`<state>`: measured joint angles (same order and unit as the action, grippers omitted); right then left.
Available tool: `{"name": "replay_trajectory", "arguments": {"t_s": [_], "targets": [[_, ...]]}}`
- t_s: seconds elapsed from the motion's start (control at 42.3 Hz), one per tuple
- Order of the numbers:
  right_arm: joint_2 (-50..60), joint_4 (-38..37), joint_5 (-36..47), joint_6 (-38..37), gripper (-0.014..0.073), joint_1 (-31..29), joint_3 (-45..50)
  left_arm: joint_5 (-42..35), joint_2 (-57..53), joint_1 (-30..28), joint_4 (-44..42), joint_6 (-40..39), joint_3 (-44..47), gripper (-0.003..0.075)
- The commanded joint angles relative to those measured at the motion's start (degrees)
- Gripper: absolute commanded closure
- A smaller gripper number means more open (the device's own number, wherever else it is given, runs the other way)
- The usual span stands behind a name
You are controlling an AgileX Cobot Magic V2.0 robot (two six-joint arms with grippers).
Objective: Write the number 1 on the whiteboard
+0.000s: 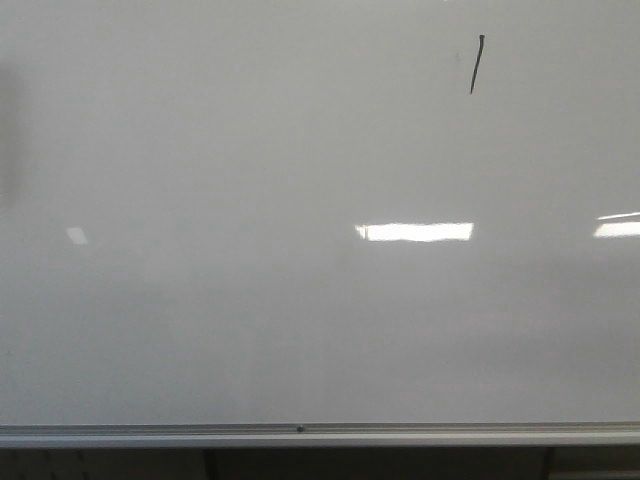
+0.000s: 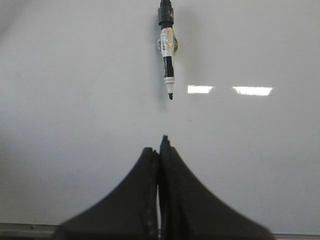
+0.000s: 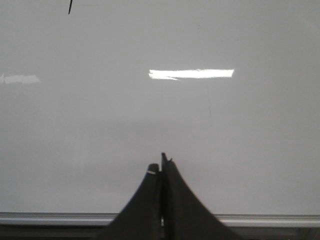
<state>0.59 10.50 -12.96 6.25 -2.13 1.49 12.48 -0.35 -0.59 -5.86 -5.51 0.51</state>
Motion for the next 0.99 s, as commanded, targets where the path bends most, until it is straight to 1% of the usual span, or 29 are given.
{"name": "replay_trajectory", "arguments": {"t_s": [0.0, 0.969], "targets": [[1.0, 0.5, 3.6, -0.2, 0.0654, -0.4, -1.2, -4.5, -0.9, -0.1, 0.2, -0.6, 1.3, 0.0741], [1.0, 0.5, 3.6, -0.2, 0.0654, -0.4, -1.2, -4.5, -0.9, -0.1, 0.2, -0.6, 1.3, 0.0741]]}}
